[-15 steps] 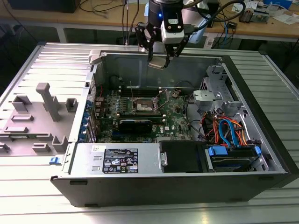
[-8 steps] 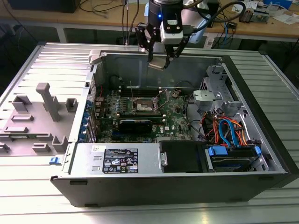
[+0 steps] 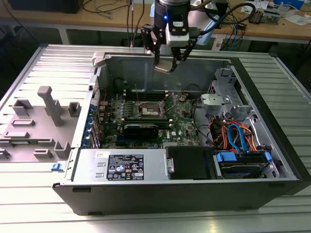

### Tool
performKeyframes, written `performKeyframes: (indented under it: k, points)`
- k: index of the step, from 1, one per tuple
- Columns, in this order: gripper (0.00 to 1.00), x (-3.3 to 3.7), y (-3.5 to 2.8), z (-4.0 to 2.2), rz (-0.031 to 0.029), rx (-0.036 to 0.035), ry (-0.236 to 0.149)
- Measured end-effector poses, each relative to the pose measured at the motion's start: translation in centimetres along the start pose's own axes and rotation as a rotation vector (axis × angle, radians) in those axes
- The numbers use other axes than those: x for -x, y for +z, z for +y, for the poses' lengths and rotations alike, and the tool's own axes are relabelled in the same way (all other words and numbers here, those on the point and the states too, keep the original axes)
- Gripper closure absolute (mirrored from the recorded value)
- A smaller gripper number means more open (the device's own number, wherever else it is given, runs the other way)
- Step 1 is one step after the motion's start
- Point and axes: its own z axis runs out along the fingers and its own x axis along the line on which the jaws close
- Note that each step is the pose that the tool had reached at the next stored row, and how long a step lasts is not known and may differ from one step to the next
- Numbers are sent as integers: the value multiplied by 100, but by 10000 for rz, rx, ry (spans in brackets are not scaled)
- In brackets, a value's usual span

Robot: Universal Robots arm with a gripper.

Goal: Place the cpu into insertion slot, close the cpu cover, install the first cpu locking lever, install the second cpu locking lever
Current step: 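Place the cpu into insertion slot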

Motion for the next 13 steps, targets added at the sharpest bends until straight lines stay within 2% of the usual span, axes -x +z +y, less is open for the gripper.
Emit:
performKeyframes:
  k: [6,13]
  points:
    - [45,1,14,-3,-33,-7,317]
    - [45,3,44,-9,-100,-22,944]
